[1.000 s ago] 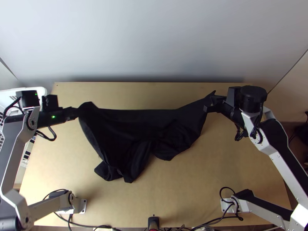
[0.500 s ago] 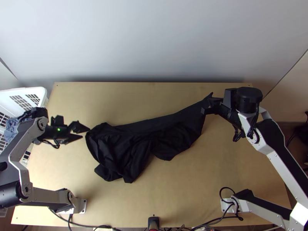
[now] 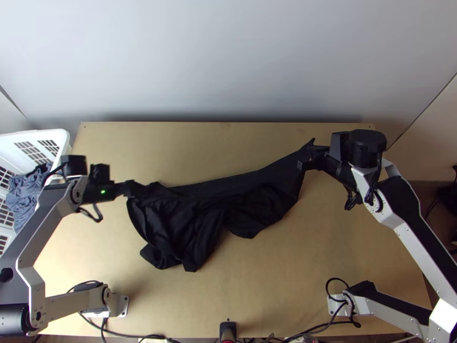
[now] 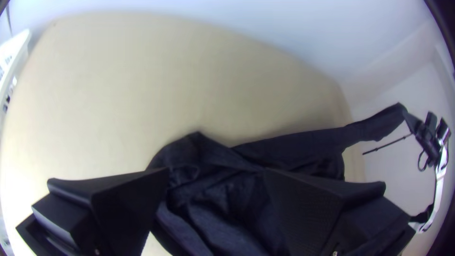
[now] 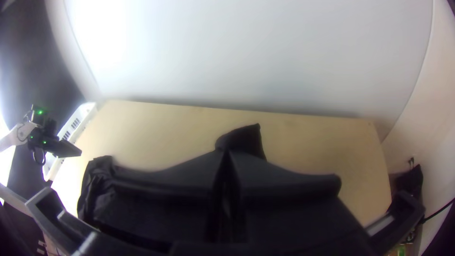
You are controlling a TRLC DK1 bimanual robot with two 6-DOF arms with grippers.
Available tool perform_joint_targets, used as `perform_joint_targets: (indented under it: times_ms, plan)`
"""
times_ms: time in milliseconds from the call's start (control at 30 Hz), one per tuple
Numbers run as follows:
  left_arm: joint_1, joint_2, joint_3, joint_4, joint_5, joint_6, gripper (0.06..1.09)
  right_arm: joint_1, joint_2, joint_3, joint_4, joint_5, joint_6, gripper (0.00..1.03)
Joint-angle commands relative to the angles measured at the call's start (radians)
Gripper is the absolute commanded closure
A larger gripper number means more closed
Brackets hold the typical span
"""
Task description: Fold the t-shirt
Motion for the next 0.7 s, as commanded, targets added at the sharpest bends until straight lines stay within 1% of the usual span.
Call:
perform_joint_targets:
  times_ms: [0, 67, 100, 200, 267, 400, 667]
  plan:
    - [-0.164, 0.056, 0.090, 0.070, -0.151, 0.142, 0.12, -0.004, 0.004, -0.002, 0.003, 0.000, 0.001, 1.00]
    - [-0.191, 0.105, 0.113, 0.070, -0.234, 0.180, 0.12, -0.009, 0.009, 0.002, 0.008, 0.002, 0.001, 1.00]
    - [-0.194, 0.120, 0.118, 0.072, -0.260, 0.198, 0.12, -0.010, 0.009, 0.007, 0.008, 0.002, 0.001, 1.00]
    - [-0.179, 0.131, 0.119, 0.065, -0.281, 0.244, 0.12, -0.017, 0.012, 0.016, 0.006, 0.002, 0.001, 1.00]
    - [-0.171, 0.134, 0.119, 0.033, -0.307, 0.263, 0.12, -0.018, 0.015, 0.018, 0.008, 0.002, -0.001, 1.00]
    - [-0.165, 0.128, 0.111, -0.019, -0.309, 0.251, 0.12, -0.017, 0.026, 0.016, 0.015, 0.003, -0.005, 1.00]
    - [-0.210, 0.107, 0.033, -0.017, -0.310, 0.254, 0.12, -0.009, 0.063, 0.050, 0.029, 0.005, -0.005, 1.00]
